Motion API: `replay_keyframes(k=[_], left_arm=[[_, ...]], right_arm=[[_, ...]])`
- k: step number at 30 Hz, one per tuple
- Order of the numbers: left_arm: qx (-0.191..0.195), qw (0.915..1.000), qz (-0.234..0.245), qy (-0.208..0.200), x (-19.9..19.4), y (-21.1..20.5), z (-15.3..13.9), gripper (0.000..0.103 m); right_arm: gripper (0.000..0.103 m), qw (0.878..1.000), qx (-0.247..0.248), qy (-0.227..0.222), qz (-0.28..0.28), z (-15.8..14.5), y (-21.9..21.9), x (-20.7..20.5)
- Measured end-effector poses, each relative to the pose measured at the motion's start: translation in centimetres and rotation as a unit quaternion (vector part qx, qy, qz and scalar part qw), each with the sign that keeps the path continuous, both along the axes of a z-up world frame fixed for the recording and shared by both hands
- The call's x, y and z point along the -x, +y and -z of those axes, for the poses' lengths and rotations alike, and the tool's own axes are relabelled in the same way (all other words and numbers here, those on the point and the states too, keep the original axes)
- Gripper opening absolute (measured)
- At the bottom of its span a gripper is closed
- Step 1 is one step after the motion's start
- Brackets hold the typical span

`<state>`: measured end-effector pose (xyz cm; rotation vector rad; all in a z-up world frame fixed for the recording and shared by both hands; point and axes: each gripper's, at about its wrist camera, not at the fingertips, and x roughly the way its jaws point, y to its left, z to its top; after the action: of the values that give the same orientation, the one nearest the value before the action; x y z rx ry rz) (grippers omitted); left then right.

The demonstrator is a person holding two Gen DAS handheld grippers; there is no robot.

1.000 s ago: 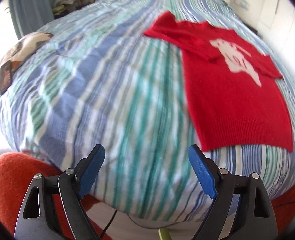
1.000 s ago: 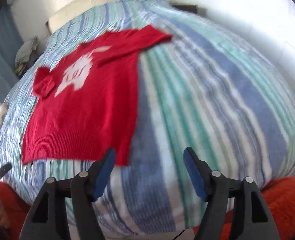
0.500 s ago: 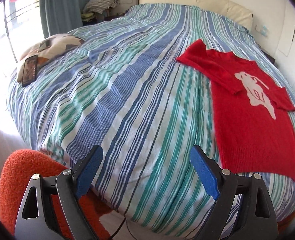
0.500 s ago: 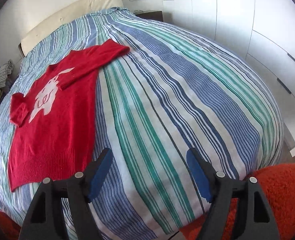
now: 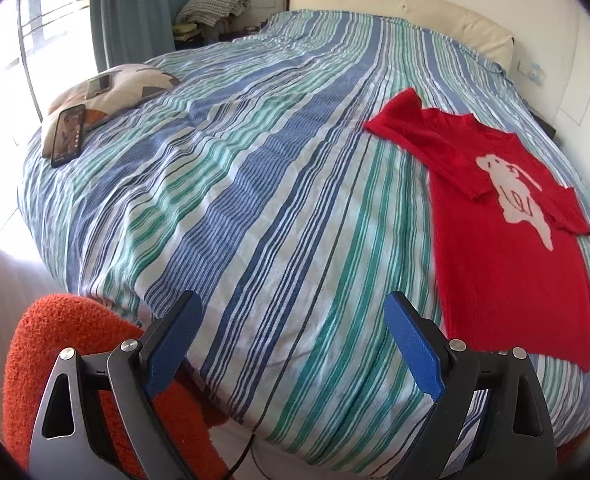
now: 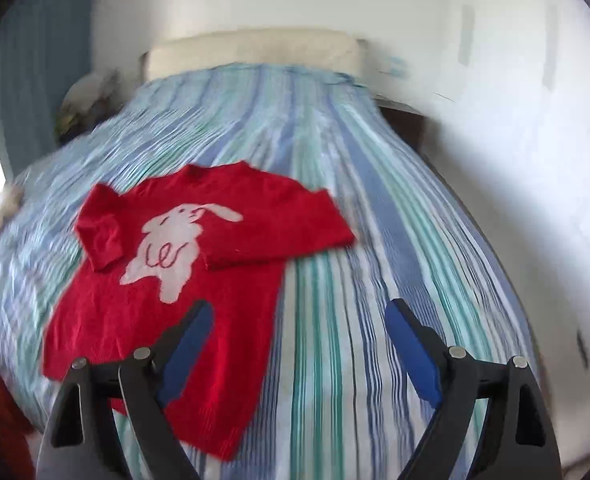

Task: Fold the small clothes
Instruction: 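Release the hem and move the right tool to a sweater sleeve, then grasp the sleeve with the right tool and pull it outward flat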

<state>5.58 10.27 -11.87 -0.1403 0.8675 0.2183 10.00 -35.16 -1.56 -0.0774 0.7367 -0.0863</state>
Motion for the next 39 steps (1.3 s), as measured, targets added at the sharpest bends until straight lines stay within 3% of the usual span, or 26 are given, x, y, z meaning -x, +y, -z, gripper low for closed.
replay_keyframes(k=[3, 6, 8, 11, 13, 14, 15, 17, 21, 23, 26, 30, 34, 39], left_arm=[[-0.005, 1.0, 0.002, 0.007, -0.2, -0.5, 0.4, 0.094], [-0.014, 0.9998, 0.007, 0.009, -0.2, -0.9, 0.5, 0.094], [-0.021, 0.9996, 0.01, 0.015, -0.4, -1.1, 0.7, 0.094], [-0.026, 0.9992, 0.007, 0.03, -0.7, -0.9, 1.3, 0.094], [-0.023, 0.999, 0.001, 0.039, -0.9, -0.6, 1.6, 0.094], [-0.021, 0.9989, -0.001, 0.043, -1.0, -0.5, 1.7, 0.094], [-0.019, 0.9988, -0.004, 0.046, -1.1, -0.4, 1.8, 0.094], [-0.015, 0.9987, -0.008, 0.048, -1.2, -0.1, 2.0, 0.094], [-0.005, 0.9984, -0.004, 0.056, -1.4, 0.0, 2.5, 0.094], [-0.002, 0.9979, 0.0, 0.065, -1.5, -0.1, 3.0, 0.094], [-0.001, 0.9975, 0.008, 0.071, -1.5, -0.5, 3.4, 0.094], [-0.022, 0.9972, 0.025, 0.067, -1.3, -1.9, 3.3, 0.094], [-0.047, 0.9956, 0.043, 0.068, -1.1, -3.3, 3.2, 0.094], [-0.076, 0.9929, 0.057, 0.071, -0.8, -4.1, 3.3, 0.094]], right_arm=[[0.087, 0.992, 0.042, 0.048, -0.112, 1.6, 3.1, -5.2], [0.086, 0.977, 0.07, 0.11, -0.172, 5.6, 5.9, -10.5], [0.086, 0.969, 0.07, 0.149, -0.182, 8.4, 7.0, -13.5], [0.084, 0.966, 0.067, 0.172, -0.182, 11.8, 8.2, -17.6], [0.069, 0.966, 0.058, 0.188, -0.168, 13.6, 8.3, -19.5], [0.035, 0.968, 0.043, 0.195, -0.154, 14.0, 7.8, -20.3], [0.006, 0.975, 0.01, 0.184, -0.127, 13.6, 6.4, -20.7], [0.006, 0.987, -0.064, 0.13, -0.075, 11.0, 2.6, -20.2], [0.006, 0.99, -0.117, 0.043, 0.069, 6.3, -9.4, -17.4], [0.006, 0.978, -0.121, 0.017, 0.169, 5.0, -16.8, -14.9], [0.006, 0.943, -0.144, 0.014, 0.301, 5.2, -27.0, -9.8], [0.006, 0.932, -0.156, 0.05, 0.324, 7.5, -31.3, -6.9], [0.006, 0.929, -0.164, 0.064, 0.325, 9.5, -31.7, -6.0], [0.005, 0.915, -0.184, 0.083, 0.35, 12.0, -32.7, -5.2]])
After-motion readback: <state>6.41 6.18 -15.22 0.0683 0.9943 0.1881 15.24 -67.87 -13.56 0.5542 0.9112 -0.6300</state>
